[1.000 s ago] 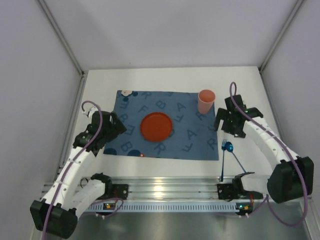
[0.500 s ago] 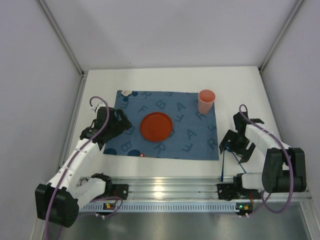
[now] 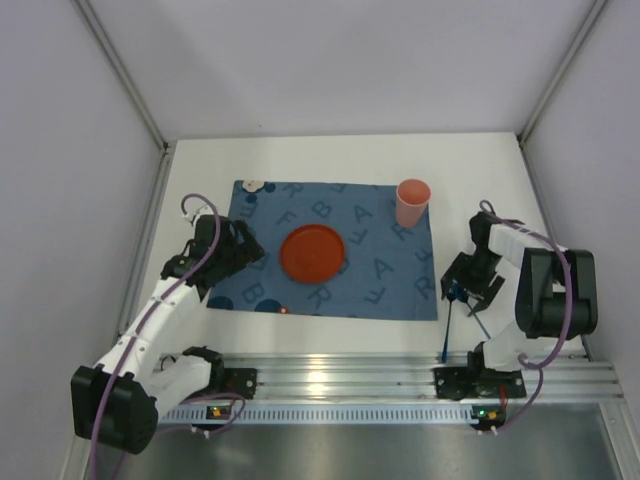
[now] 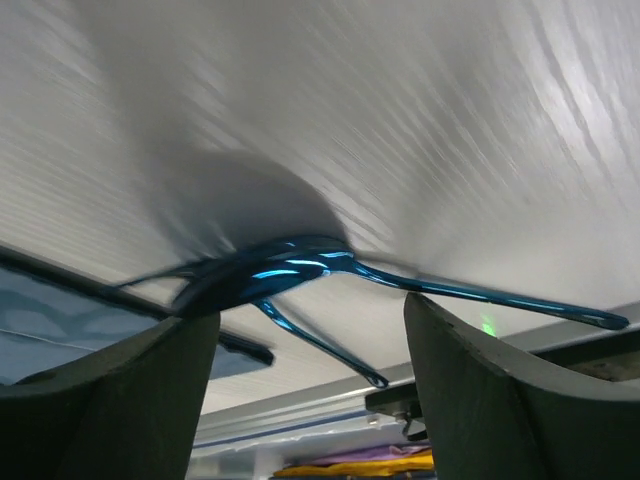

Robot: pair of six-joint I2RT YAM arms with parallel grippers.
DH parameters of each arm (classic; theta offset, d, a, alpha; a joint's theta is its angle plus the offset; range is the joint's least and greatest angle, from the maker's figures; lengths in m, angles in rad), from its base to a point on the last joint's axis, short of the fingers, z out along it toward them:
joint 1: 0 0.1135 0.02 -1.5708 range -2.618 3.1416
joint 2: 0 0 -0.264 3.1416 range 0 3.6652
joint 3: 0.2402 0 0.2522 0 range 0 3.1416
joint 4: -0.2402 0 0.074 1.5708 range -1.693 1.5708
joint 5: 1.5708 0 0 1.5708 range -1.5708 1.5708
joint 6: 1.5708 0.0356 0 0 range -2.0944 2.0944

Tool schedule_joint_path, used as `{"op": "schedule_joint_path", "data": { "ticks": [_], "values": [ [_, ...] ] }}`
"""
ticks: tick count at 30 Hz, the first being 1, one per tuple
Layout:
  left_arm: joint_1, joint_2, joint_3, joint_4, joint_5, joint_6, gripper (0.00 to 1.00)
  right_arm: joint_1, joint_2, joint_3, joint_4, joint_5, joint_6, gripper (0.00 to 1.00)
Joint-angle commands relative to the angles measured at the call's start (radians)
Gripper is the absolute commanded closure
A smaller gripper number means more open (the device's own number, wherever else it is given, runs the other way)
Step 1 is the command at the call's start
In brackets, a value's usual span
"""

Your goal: Set the dinner table for one person

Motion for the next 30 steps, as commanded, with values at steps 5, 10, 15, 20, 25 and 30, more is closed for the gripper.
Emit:
{"op": "schedule_joint_path", "data": {
  "ticks": [5,10,15,20,25,30],
  "values": [
    [0.004,0.036,0.006,0.053,-0.013,0.006,0.02,-0.015,0.218,0.228,0.163,0.078,-0.025,0.63],
    [0.004,0.062,0.011,0.067,-0.01,0.002,0.02,-0.015,0.348,0.348,0.141,0.088,-0.043,0.72],
    [0.004,0.103,0.023,0.087,0.001,-0.006,0.03,-0.014,0.44,0.45,0.143,0.075,-0.055,0.75],
    [0.004,0.168,0.069,0.093,0.012,0.003,0.03,-0.009,0.496,0.572,0.146,0.023,-0.103,0.75],
    [0.002,0.226,0.129,0.105,0.024,0.011,0.03,0.008,0.461,0.646,0.11,0.019,-0.154,0.58],
    [0.002,0.266,0.163,0.127,0.039,0.008,0.03,0.022,0.283,0.602,0.067,0.021,-0.18,0.43]
  ]
}}
